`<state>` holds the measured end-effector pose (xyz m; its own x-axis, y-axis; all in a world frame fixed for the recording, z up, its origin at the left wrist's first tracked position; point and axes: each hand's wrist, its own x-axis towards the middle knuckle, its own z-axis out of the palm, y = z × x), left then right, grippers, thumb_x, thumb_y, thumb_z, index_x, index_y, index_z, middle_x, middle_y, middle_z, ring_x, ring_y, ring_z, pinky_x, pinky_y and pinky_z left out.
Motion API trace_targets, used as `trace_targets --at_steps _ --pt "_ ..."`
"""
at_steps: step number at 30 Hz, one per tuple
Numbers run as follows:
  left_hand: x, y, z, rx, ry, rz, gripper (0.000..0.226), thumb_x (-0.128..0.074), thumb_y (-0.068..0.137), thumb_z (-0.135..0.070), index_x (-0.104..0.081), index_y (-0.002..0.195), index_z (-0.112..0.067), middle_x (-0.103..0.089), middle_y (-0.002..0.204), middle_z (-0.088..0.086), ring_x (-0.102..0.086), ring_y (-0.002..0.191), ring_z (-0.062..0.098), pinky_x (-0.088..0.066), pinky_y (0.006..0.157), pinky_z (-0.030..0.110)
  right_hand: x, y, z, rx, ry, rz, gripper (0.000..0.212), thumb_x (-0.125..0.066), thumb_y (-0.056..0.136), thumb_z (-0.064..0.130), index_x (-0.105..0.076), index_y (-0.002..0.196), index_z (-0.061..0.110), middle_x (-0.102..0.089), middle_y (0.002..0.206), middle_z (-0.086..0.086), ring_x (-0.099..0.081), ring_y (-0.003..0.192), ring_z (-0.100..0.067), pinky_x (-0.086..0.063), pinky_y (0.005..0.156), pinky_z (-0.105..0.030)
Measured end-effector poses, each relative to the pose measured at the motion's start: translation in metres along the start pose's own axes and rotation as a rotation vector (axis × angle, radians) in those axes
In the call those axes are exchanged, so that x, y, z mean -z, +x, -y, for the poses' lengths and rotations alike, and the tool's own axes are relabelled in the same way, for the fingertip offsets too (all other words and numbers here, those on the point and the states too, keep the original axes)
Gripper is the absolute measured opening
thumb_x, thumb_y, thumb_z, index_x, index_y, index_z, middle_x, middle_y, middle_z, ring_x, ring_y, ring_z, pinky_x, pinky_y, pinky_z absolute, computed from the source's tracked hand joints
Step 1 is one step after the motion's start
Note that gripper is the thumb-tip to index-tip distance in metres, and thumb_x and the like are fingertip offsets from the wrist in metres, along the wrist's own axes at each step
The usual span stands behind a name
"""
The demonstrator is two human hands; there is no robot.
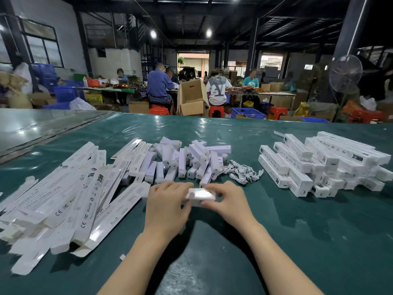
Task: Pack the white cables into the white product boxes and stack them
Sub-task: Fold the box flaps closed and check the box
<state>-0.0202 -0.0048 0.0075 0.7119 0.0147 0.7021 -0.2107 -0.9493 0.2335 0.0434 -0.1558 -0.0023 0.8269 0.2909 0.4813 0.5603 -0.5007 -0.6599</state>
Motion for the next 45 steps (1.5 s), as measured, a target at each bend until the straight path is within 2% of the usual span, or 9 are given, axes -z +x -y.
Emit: trace_targets --at_steps 4,9,14,22,27,33,37,40,45 --pt "-0.001 0.001 0.005 0.044 -0.062 -0.096 0.037 -0.077 0.063 -0.004 -0.07 0.099 -0.012 -0.07 0.097 0.0 -0.064 0.091 0.027 -0.045 0.078 0.038 0.025 0.014 -0.017 -0.288 0.377 -0.466 0.022 -0.08 0.067 0.009 -0.072 0.087 0.016 -0.06 0.067 0.012 -0.048 0.057 0.001 -0.04 0.059 -0.015" --pt "-0.007 -0.003 0.006 0.097 -0.191 0.064 0.019 -0.071 0.071 0.0 -0.073 0.086 -0.011 -0.065 0.108 0.004 -0.056 0.104 0.026 -0.036 0.086 0.025 0.059 0.035 -0.032 -0.618 0.504 -0.961 0.041 -0.076 0.073 0.011 -0.063 0.111 0.004 -0.053 0.069 0.006 -0.046 0.056 -0.008 -0.037 0.055 -0.017" --pt "-0.008 -0.003 0.009 0.153 -0.229 0.087 0.017 -0.069 0.074 -0.003 -0.072 0.084 -0.015 -0.06 0.117 -0.003 -0.053 0.109 0.018 -0.032 0.084 0.017 0.098 0.07 -0.041 -0.743 0.385 -1.101 0.037 -0.073 0.075 0.008 -0.064 0.111 0.007 -0.064 0.114 -0.011 -0.06 0.09 -0.027 -0.048 0.08 -0.03" --pt "-0.009 -0.003 0.008 0.171 -0.287 0.093 0.019 -0.064 0.078 -0.004 -0.07 0.089 -0.018 -0.053 0.125 -0.009 -0.051 0.104 0.009 -0.041 0.079 0.022 0.129 0.067 -0.068 -0.906 0.201 -1.205 0.039 -0.059 0.082 -0.005 -0.058 0.118 0.009 -0.043 0.135 -0.009 -0.054 0.109 -0.036 -0.042 0.082 -0.033" --pt "-0.011 -0.004 0.01 0.192 -0.286 0.105 0.02 -0.063 0.079 -0.005 -0.069 0.092 -0.019 -0.051 0.128 -0.011 -0.052 0.109 0.008 -0.044 0.08 0.024 0.113 0.056 -0.06 -0.656 0.079 -1.003 0.064 -0.053 0.079 -0.013 -0.042 0.136 0.014 -0.031 0.143 -0.009 -0.053 0.109 -0.026 -0.039 0.078 -0.026" --pt "-0.015 -0.002 0.015 0.207 -0.189 0.14 0.017 -0.061 0.08 -0.012 -0.069 0.092 -0.021 -0.053 0.127 -0.008 -0.043 0.118 0.012 -0.033 0.088 0.023 0.035 0.025 -0.027 -0.6 0.295 -0.957 0.043 -0.048 0.077 -0.012 -0.056 0.117 0.002 -0.042 0.121 -0.014 -0.053 0.09 -0.026 -0.034 0.08 -0.02" --pt "-0.003 0.002 0.039 0.447 0.007 0.057 0.03 -0.058 0.079 -0.017 -0.064 0.108 -0.021 -0.051 0.13 0.001 -0.036 0.123 0.023 -0.031 0.098 0.036 -0.007 0.011 -0.014 -0.609 0.322 -0.557 0.021 -0.054 0.077 -0.005 -0.063 0.081 0.014 -0.06 0.09 -0.007 -0.052 0.077 -0.02 -0.037 0.071 -0.025" --pt "0.009 0.0 0.063 0.734 0.146 0.262 0.048 -0.052 0.082 -0.026 -0.045 0.129 -0.018 -0.04 0.139 0.01 -0.035 0.126 0.031 -0.03 0.103 0.043 -0.014 0.002 -0.005 -0.476 0.213 -0.234 0.024 -0.057 0.077 0.001 -0.061 0.067 0.022 -0.061 0.071 0.005 -0.055 0.074 -0.016 -0.036 0.066 -0.022" --pt "0.007 -0.002 0.06 0.663 0.26 0.426 0.043 -0.045 0.085 -0.023 -0.041 0.128 -0.02 -0.048 0.128 0.007 -0.041 0.116 0.03 -0.034 0.091 0.038 -0.014 -0.006 0.003 -0.382 0.056 -0.089 0.027 -0.055 0.076 0.001 -0.059 0.064 0.026 -0.06 0.067 0.01 -0.054 0.07 -0.012 -0.034 0.061 -0.02"
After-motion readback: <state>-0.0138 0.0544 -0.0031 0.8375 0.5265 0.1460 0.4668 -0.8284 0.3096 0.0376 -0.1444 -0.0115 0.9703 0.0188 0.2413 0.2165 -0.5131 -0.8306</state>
